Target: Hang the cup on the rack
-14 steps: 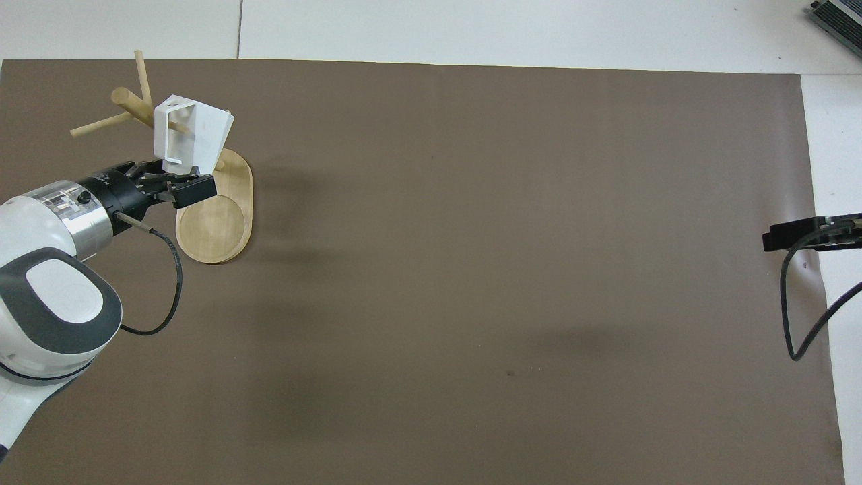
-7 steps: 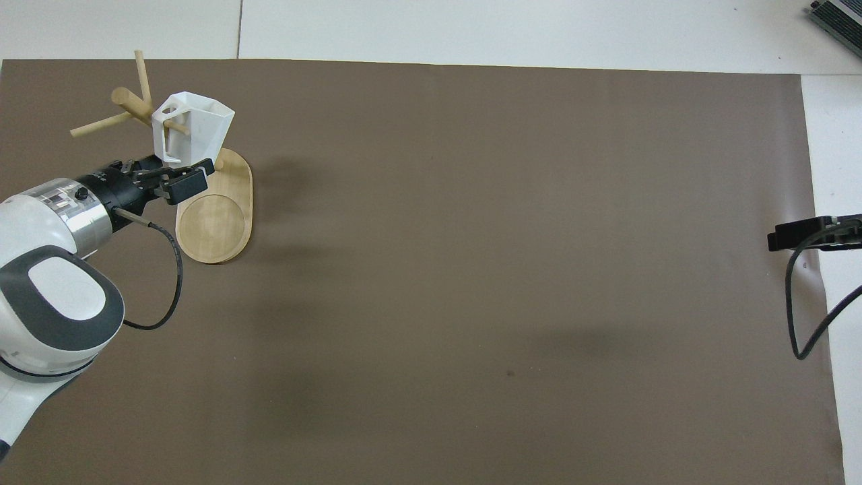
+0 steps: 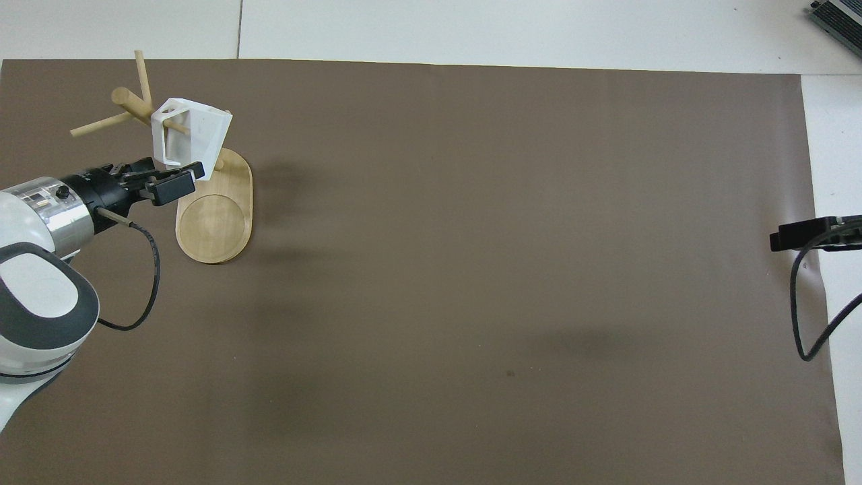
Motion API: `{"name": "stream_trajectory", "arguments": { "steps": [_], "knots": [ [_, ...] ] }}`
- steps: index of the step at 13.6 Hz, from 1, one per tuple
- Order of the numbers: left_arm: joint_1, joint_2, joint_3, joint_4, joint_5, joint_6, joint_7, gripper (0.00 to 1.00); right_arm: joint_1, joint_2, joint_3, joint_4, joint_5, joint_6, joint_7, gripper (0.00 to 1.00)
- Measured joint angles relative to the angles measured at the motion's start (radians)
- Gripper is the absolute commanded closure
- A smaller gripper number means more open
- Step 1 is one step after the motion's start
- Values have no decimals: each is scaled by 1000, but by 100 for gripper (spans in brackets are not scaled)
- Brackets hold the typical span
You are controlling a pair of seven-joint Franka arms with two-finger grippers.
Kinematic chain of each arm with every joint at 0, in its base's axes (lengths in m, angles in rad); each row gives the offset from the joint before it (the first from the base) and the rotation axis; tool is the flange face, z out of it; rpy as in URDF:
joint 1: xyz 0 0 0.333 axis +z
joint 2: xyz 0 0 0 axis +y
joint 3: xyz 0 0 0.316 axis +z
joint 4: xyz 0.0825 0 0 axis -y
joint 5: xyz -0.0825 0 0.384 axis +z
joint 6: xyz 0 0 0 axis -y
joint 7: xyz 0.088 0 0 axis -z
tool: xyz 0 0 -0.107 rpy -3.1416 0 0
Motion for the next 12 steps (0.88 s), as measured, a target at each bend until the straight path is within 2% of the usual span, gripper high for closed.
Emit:
{"name": "stream_trajectory", "arguments": {
  "steps": [8, 12],
  "knots": [
    [102, -88, 5, 32, 336, -320, 10, 0, 78, 0, -75, 0, 0, 0, 0, 0],
    [104, -101, -1, 70, 472, -396, 66, 0, 78, 1, -83, 0, 0, 0, 0, 0]
  ]
}}
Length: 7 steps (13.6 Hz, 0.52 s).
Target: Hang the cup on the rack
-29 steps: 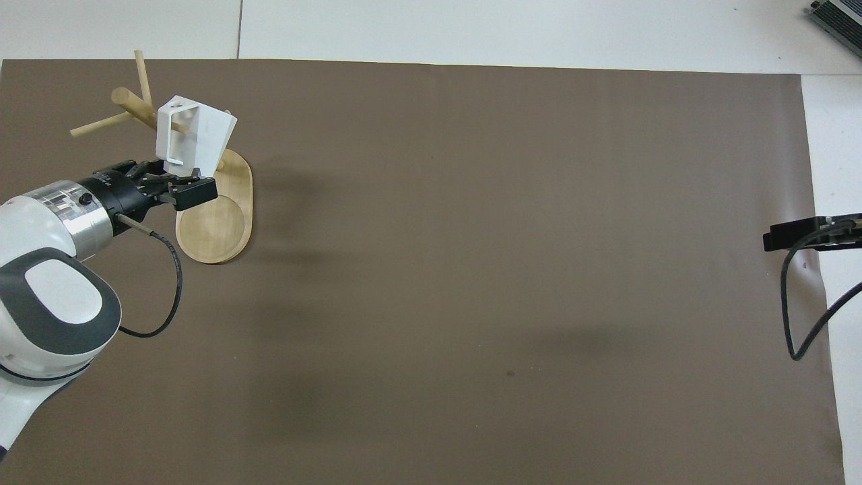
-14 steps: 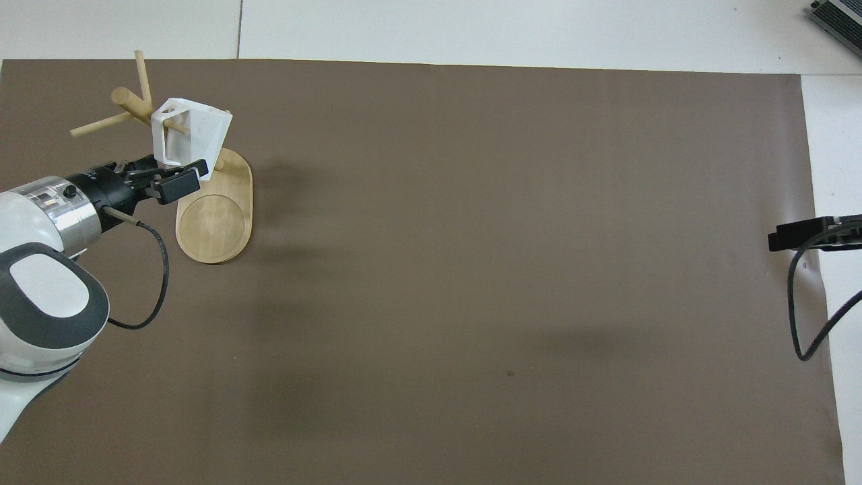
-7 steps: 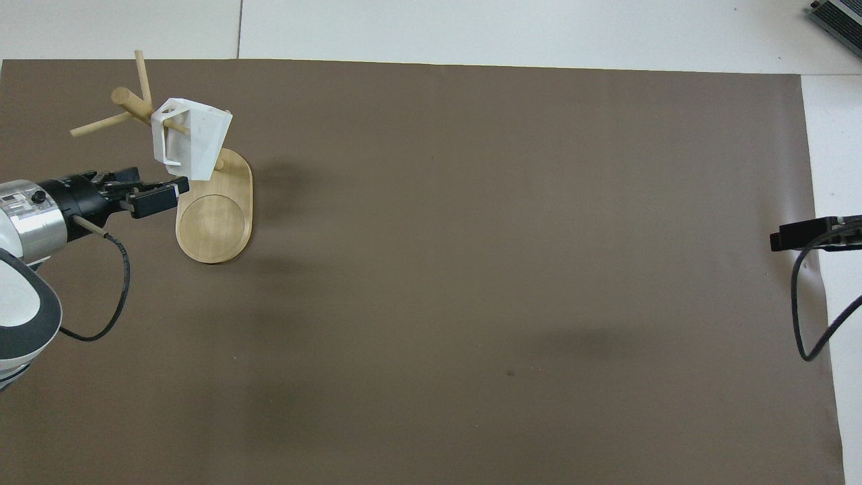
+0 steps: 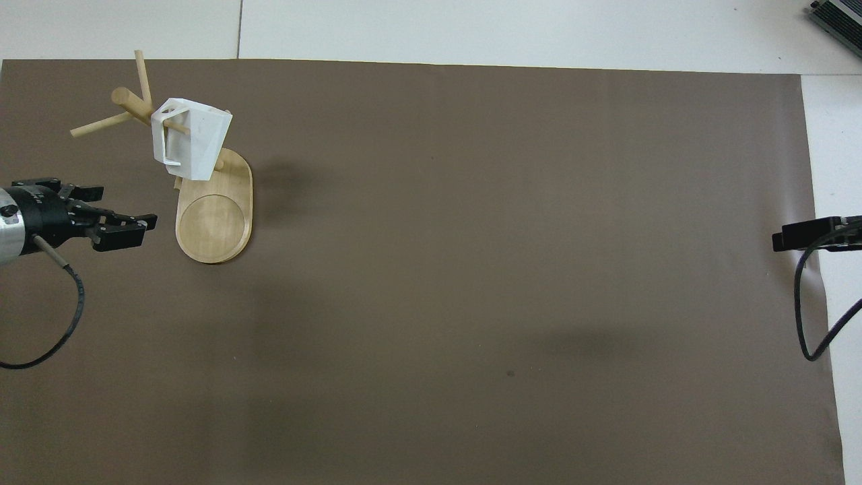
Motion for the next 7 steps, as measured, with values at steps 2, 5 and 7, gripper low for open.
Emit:
{"name": "stream_trajectory", "arguments": {
  "steps": [2, 5, 7],
  "knots": [
    [1, 0, 1, 15, 9, -31, 90, 0, 0, 0, 0, 0, 0, 0, 0, 0],
    [15, 0, 5, 24, 14, -49, 329, 0, 0, 0, 0, 0, 0, 0, 0, 0],
    [35, 0, 6, 42, 15, -80, 495, 0, -3, 0, -4, -1, 0, 0, 0, 0]
  ]
}}
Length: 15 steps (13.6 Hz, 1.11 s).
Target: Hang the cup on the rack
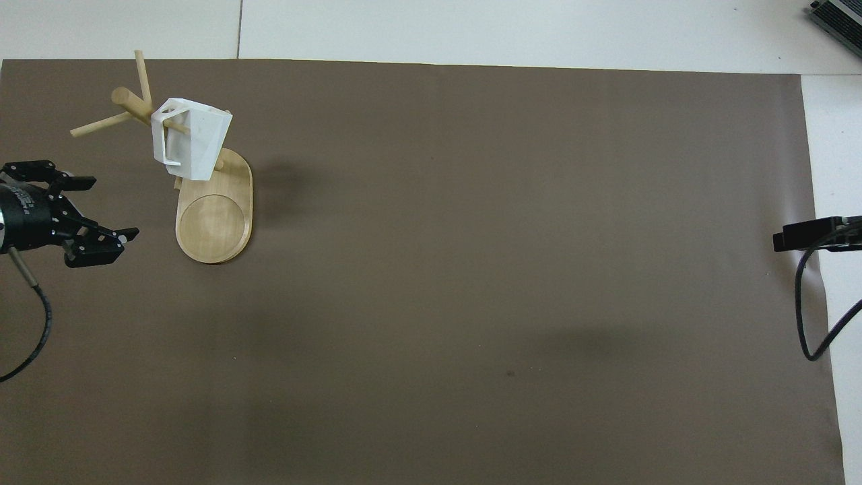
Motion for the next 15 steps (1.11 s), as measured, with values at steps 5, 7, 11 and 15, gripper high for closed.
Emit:
{"name": "stream_trajectory", "arguments": {
  "steps": [5, 7, 11, 15],
  "knots": [
    [53, 0, 3, 64, 8, -61, 286, 0, -12, 0, -9, -1, 0, -1, 0, 0],
    [62, 0, 3, 91, 46, -82, 377, 0, -12, 0, -9, -1, 0, -1, 0, 0],
    [61, 0, -2, 130, 132, -107, 537, 0, -12, 0, -9, -1, 0, -1, 0, 0],
    [45, 0, -21, 135, 227, -139, 822, 0, -12, 0, -9, -1, 0, -1, 8, 0]
  ]
}}
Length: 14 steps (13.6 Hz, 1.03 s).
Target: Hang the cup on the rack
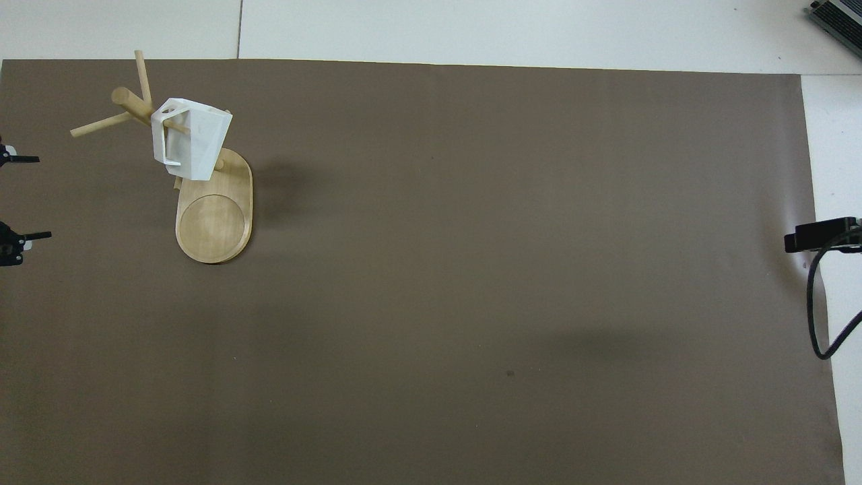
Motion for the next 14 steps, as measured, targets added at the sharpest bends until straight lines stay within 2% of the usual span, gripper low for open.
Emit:
{"name": "stream_trajectory", "arguments": {
  "steps": [5, 7, 11, 14],
  "knots": [
    [-57, 0, 8, 7, 22, -43, 400, 0, 0, 0, 2, 0, 0, 0, 86, 0],
    [-126, 0, 53, 16, 65, -44, 543, 0, 0, 0, 2, 0, 0, 0, 86, 0],
    [-271, 1, 142, 38, 114, -79, 703, 0, 0, 0, 4, -1, 0, 0, 86, 0],
    [-325, 20, 175, 108, 118, -188, 819, 0, 0, 0, 4, -1, 0, 0, 86, 0]
  ]
}}
